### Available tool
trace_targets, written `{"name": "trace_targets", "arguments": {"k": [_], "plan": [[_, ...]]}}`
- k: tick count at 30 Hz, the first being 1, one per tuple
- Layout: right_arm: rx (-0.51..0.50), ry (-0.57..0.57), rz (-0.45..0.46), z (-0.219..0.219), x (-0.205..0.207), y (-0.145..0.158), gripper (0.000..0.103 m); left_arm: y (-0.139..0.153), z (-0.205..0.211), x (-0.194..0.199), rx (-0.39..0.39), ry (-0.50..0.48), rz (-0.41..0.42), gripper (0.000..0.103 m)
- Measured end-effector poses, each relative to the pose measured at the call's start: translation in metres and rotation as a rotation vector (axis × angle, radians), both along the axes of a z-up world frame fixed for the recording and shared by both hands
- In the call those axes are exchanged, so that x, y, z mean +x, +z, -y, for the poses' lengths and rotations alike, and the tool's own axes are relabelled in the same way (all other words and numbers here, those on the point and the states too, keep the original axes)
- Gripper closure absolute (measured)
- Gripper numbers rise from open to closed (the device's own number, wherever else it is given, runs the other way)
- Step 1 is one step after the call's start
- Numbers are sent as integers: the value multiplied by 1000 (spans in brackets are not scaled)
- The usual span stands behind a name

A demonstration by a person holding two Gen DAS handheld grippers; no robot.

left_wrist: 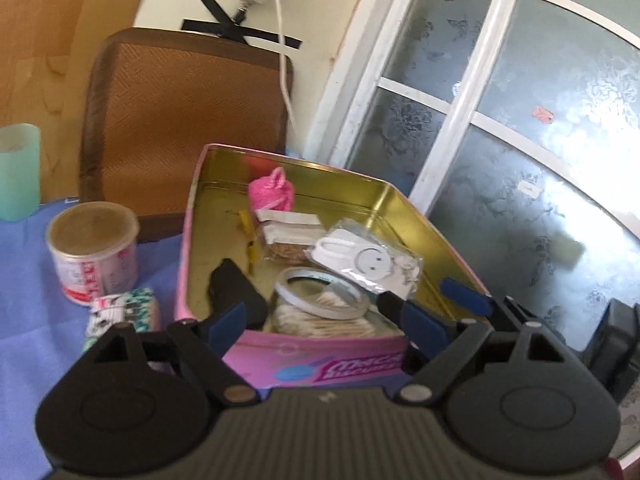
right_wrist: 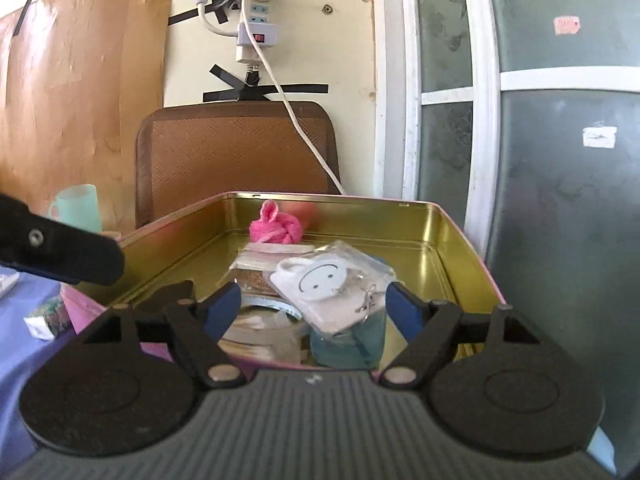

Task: Organize soft objects
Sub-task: 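Carry the smiley-face packet into the tin box and open the left gripper, then move the right gripper to the green-and-white tissue pack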

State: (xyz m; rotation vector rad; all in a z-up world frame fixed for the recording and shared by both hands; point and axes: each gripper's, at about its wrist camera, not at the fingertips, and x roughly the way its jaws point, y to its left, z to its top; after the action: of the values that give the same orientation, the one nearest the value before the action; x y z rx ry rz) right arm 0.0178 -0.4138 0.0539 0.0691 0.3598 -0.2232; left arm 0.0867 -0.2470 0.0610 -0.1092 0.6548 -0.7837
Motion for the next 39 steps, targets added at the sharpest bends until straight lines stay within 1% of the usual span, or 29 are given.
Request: {"name": "trace_targets", "arguments": {"k": [3,5,6,9,11,12,13,14,16,18,19,21,22,23,24,26,27,28,31,33,34,36,37,39], "plan": [[8,24,12,-13,-6,0,22,2,-10,-5,-5,9,13,15],[2,41,27,-20,-9,0,22,3,-24,-12,-14,19,29,15],[3,52,37,-26,-17,4,22,3,-32,-15,-17,27,34,15],[0,95,65,-39,-28,11,22,-4,-66,-23,-31,65,23,15],[-5,130,81,-49,-33,14,25,-13,-94,-27,-29,115,10,14],[-3,155,85,-55,-33,16,30,-18,-109,-28,-25,146,2,14],[1,184,87,-60,-34,18,38,-24,-126,-29,-20,182,-9,14],[5,220,85,-67,-34,20,41,-28,-140,-30,-16,211,-18,15],[22,304,72,-82,-31,23,55,-38,-173,-30,4,294,-28,15],[51,392,45,-99,-25,25,59,-47,-201,-30,46,392,-20,14],[53,424,33,-108,-22,25,59,-52,-213,-29,49,430,-28,14],[12,474,5,-129,-12,20,59,-62,-236,-26,18,478,-66,15],[-21,489,-8,-139,-8,17,59,-65,-246,-27,-29,476,-60,15],[-69,502,-25,-150,-3,12,59,-66,-251,-27,-61,474,-67,15],[-120,503,-40,-159,0,7,59,-66,-253,-26,-77,477,-72,15],[-261,494,-79,-175,6,-3,59,-67,-253,-27,-85,474,-67,13],[-302,495,-107,-179,9,-6,59,-66,-252,-27,-91,467,-65,13],[-283,505,-141,-178,12,-6,59,-66,-253,-27,-101,459,-66,13],[-26,497,-219,-156,25,-3,58,-67,-258,-28,-133,451,-72,12],[143,443,-236,-139,33,-3,57,-68,-260,-28,-150,450,-75,12],[217,417,-238,-133,36,-5,54,-69,-259,-29,-155,450,-74,11],[359,360,-243,-119,43,-9,53,-69,-260,-30,-161,450,-68,11],[397,339,-243,-116,46,-11,53,-68,-260,-31,-161,448,-64,11],[418,294,-233,-115,50,-13,53,-68,-259,-33,-160,446,-55,11]]}}
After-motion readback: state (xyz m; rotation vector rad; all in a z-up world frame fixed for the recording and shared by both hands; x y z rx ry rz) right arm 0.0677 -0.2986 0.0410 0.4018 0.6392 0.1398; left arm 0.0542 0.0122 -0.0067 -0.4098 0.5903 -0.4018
